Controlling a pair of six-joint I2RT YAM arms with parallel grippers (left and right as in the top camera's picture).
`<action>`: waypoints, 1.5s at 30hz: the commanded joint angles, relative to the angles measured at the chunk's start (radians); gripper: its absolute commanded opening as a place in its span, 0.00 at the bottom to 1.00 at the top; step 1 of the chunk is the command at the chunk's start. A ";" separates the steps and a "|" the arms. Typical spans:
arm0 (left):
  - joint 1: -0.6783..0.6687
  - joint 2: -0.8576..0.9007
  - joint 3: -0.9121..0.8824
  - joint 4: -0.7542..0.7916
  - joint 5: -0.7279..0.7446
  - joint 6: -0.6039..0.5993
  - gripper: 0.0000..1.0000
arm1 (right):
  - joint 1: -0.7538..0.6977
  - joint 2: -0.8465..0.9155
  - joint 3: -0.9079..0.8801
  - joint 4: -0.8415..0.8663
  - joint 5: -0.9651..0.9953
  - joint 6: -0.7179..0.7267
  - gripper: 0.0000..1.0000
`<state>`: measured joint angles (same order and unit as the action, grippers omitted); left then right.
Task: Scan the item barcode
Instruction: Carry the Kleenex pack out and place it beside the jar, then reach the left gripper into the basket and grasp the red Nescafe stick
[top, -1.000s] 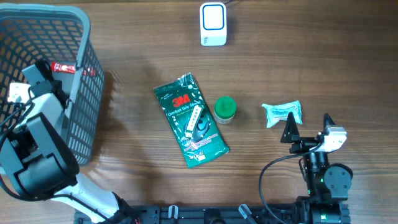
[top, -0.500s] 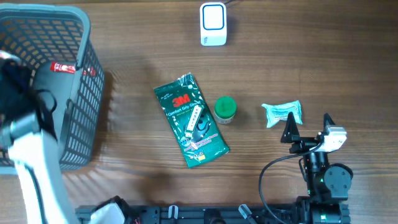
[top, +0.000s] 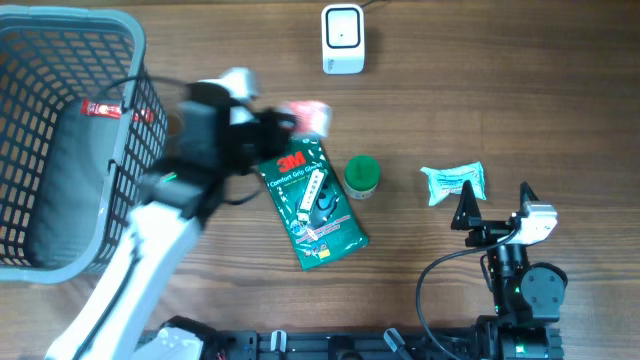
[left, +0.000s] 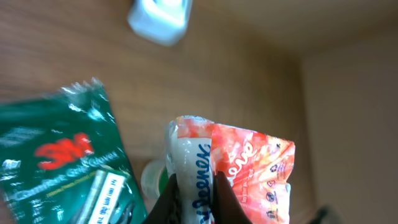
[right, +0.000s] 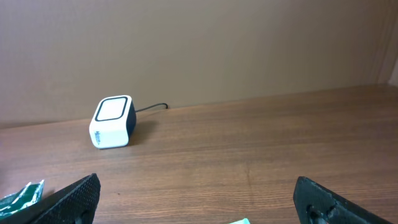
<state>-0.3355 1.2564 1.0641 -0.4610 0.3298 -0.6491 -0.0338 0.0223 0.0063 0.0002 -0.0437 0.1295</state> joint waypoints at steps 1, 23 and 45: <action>-0.193 0.212 -0.005 0.146 0.056 0.245 0.04 | 0.002 -0.005 -0.001 0.003 0.010 0.002 1.00; -0.441 0.367 0.051 0.397 -0.212 0.351 0.66 | 0.002 -0.005 -0.001 0.003 0.010 0.002 1.00; 0.658 -0.259 0.051 0.156 -1.049 0.008 1.00 | 0.002 -0.005 -0.001 0.003 0.010 0.002 1.00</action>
<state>0.1452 0.8700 1.1084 -0.3077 -0.9916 -0.5419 -0.0338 0.0223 0.0063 -0.0002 -0.0437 0.1295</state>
